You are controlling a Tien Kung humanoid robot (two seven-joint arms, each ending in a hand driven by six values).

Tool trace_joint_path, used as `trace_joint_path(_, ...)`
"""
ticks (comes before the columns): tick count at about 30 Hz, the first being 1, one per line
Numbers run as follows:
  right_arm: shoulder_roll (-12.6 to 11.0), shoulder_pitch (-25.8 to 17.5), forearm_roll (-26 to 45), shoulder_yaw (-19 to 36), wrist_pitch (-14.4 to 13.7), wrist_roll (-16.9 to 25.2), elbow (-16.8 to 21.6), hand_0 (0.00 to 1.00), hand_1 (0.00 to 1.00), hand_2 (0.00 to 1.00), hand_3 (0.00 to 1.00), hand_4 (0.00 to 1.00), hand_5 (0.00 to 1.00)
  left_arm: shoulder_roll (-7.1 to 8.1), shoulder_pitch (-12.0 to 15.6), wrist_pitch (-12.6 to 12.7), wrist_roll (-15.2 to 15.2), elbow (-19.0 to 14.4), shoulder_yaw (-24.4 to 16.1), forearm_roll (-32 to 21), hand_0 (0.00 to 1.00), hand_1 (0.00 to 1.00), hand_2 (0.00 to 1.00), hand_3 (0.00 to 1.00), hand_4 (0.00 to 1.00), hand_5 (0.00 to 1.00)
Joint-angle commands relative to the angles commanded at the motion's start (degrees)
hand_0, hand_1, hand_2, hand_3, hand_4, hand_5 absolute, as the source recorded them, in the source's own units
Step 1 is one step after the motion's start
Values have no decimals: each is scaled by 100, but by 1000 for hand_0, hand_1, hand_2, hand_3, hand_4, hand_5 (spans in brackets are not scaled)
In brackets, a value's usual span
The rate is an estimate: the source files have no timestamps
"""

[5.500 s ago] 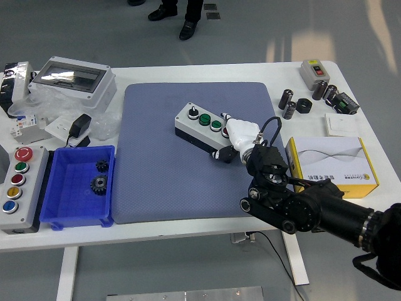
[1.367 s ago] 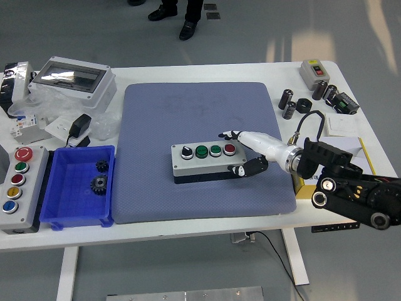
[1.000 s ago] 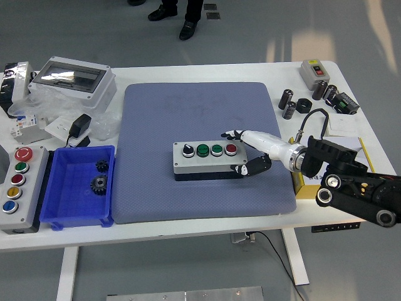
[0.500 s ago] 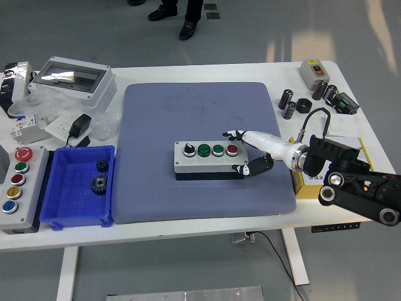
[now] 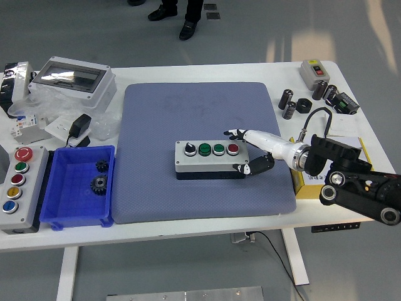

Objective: Pick up the button,place it on the desk,press the button,press the button

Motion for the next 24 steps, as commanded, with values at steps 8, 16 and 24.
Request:
trace_joint_path(8,-40,-4,16,98,71,14,32,903,914,959,998,526,37,6,-21,-20,5,0,-2,38,618,553,520,578,480,208)
trace_joint_path(16,-67,-6,118,197,250,7,35,904,919,963,998,539,46,11,-36,-34,13,0,-4,67,618,553,520,578,481,208)
trace_joint_path(24,-98,-5,158,261,312,10,53,933,951,998,998,577,68,1,-34,-50,27,0,4,77,619,552,517,578,482,208)
